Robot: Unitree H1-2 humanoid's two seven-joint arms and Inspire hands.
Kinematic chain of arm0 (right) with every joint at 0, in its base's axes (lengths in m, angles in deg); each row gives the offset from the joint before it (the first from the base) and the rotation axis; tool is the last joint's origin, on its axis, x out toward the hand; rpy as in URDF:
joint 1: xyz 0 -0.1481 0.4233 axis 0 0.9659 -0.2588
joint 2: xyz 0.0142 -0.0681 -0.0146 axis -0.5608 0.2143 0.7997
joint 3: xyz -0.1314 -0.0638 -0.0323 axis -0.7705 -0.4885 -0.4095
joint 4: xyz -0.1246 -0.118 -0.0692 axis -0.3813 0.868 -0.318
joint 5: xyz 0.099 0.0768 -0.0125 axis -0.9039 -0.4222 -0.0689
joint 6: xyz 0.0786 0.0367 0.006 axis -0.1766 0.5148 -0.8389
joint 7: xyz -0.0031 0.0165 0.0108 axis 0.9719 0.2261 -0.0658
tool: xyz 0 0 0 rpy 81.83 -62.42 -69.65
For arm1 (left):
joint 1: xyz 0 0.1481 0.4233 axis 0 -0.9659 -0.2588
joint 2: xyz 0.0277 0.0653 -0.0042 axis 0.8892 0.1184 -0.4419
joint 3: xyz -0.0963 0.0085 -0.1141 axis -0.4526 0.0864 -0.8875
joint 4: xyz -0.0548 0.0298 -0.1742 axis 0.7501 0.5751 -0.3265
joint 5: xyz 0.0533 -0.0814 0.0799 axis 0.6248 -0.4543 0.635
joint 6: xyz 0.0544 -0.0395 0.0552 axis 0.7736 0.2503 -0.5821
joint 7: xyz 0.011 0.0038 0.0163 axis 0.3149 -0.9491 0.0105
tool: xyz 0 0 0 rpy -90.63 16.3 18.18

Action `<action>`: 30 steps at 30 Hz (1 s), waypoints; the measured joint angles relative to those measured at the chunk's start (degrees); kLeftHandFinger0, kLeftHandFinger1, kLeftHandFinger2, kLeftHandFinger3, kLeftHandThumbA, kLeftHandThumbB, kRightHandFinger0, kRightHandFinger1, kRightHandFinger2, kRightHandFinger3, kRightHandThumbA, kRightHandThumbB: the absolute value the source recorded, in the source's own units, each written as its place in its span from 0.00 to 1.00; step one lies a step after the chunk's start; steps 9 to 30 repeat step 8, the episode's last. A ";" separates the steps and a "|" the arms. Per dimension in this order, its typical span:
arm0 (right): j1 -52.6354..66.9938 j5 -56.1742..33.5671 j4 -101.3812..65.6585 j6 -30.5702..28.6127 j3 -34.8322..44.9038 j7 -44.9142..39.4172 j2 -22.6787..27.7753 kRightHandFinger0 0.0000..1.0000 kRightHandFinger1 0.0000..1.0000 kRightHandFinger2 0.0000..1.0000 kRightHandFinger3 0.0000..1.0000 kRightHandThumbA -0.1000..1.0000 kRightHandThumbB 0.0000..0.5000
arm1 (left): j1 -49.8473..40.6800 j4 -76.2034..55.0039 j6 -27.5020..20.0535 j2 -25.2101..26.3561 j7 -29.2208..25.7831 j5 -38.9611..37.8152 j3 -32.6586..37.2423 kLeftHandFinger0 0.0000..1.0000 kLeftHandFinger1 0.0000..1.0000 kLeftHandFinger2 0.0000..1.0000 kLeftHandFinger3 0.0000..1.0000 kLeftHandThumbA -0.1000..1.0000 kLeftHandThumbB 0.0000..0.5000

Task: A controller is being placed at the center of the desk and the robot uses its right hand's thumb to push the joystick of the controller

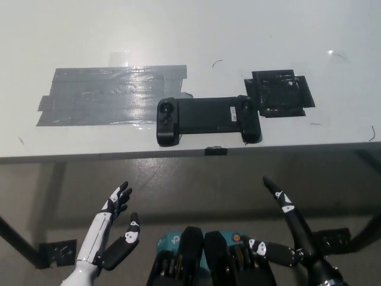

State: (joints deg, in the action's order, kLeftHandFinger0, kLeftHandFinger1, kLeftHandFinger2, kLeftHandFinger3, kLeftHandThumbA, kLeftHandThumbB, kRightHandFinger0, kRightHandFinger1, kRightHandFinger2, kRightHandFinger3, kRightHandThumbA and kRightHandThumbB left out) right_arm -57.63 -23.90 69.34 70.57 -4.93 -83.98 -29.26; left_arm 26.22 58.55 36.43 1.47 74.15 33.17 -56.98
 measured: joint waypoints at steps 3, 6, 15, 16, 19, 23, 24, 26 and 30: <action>-0.02 0.20 0.29 -0.46 -0.07 -0.01 0.00 1.00 1.00 1.00 1.00 0.88 0.55 | 0.00 -0.01 0.00 0.01 0.00 0.01 0.00 1.00 1.00 1.00 1.00 0.32 0.00; -0.03 0.40 0.62 -0.73 -0.08 -0.02 0.00 1.00 1.00 1.00 1.00 0.87 0.53 | 0.01 0.00 0.00 0.01 0.00 0.01 -0.01 1.00 1.00 1.00 1.00 0.32 0.00; -0.04 0.46 0.71 -0.78 -0.07 -0.04 0.01 1.00 1.00 1.00 1.00 0.87 0.53 | 0.01 0.00 0.00 0.01 0.00 0.03 -0.01 1.00 1.00 1.00 1.00 0.32 0.00; -0.04 0.46 0.71 -0.78 -0.07 -0.04 0.01 1.00 1.00 1.00 1.00 0.87 0.53 | 0.01 0.00 0.00 0.01 0.00 0.03 -0.01 1.00 1.00 1.00 1.00 0.32 0.00; -0.04 0.46 0.71 -0.78 -0.07 -0.04 0.01 1.00 1.00 1.00 1.00 0.87 0.53 | 0.01 0.00 0.00 0.01 0.00 0.03 -0.01 1.00 1.00 1.00 1.00 0.32 0.00; -0.04 0.46 0.71 -0.78 -0.07 -0.04 0.01 1.00 1.00 1.00 1.00 0.87 0.53 | 0.01 0.00 0.00 0.01 0.00 0.03 -0.01 1.00 1.00 1.00 1.00 0.32 0.00; -0.04 0.46 0.71 -0.78 -0.07 -0.04 0.01 1.00 1.00 1.00 1.00 0.87 0.53 | 0.01 0.00 0.00 0.01 0.00 0.03 -0.01 1.00 1.00 1.00 1.00 0.32 0.00; -0.04 0.46 0.71 -0.78 -0.07 -0.04 0.01 1.00 1.00 1.00 1.00 0.87 0.53 | 0.01 0.00 0.00 0.01 0.00 0.03 -0.01 1.00 1.00 1.00 1.00 0.32 0.00; -0.04 0.46 0.71 -0.78 -0.07 -0.04 0.01 1.00 1.00 1.00 1.00 0.87 0.53 | 0.01 0.00 0.00 0.01 0.00 0.03 -0.01 1.00 1.00 1.00 1.00 0.32 0.00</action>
